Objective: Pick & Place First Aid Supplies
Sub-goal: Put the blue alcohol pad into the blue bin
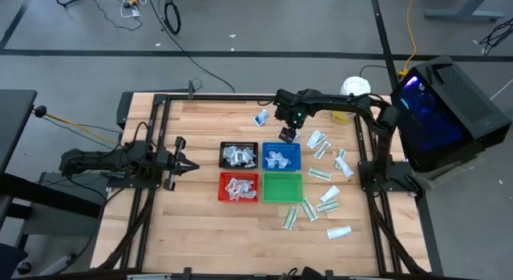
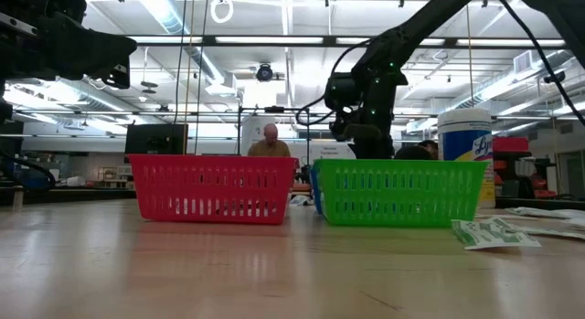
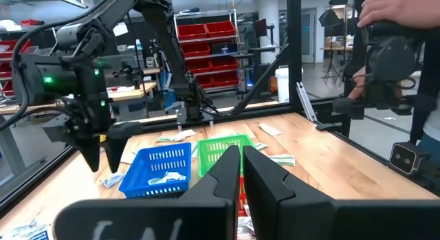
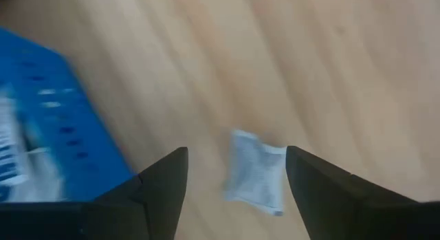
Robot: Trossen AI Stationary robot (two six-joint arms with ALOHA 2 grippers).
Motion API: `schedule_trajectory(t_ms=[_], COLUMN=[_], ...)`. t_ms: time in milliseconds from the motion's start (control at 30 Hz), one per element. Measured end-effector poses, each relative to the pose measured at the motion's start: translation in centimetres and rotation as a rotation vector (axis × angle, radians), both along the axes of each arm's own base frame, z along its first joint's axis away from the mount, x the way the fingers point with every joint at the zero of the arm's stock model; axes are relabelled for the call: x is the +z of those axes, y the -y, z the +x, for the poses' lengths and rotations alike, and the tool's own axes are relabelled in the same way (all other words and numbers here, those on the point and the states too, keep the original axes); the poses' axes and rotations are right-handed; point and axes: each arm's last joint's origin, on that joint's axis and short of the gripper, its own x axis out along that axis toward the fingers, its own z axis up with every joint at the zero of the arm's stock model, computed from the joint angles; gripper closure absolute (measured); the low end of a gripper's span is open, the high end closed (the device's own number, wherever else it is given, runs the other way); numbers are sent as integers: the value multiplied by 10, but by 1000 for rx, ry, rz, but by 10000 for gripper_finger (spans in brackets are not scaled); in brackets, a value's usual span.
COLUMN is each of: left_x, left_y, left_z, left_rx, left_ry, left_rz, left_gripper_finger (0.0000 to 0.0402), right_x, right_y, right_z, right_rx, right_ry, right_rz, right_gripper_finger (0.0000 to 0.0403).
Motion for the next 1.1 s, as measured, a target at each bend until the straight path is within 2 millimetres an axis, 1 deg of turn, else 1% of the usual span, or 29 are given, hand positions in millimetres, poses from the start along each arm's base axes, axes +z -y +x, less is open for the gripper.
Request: schedule_trajectory(t_ms=[200, 467, 600, 733, 1100], left_x=[0, 0, 0, 0, 0], left_y=[0, 0, 0, 0, 0], left_z=[0, 0, 0, 0, 0], left_rx=[0, 0, 0, 0, 0], left_ry=[0, 0, 0, 0, 0], left_rz=[0, 0, 0, 0, 0], left_gripper_finger=[376, 376, 376, 376, 376], right_x=[-6, -20, -21, -21, -21], right_y=[6, 6, 4, 4, 3], right_z=[-4, -3, -1, -1, -1], right_rx=[-32, -27, -22, -25, -51], right_ry=[-34, -88, -113, -110, -87], right_rz=[7, 21, -15, -7, 21], right_gripper_finger=[156, 156, 156, 154, 109])
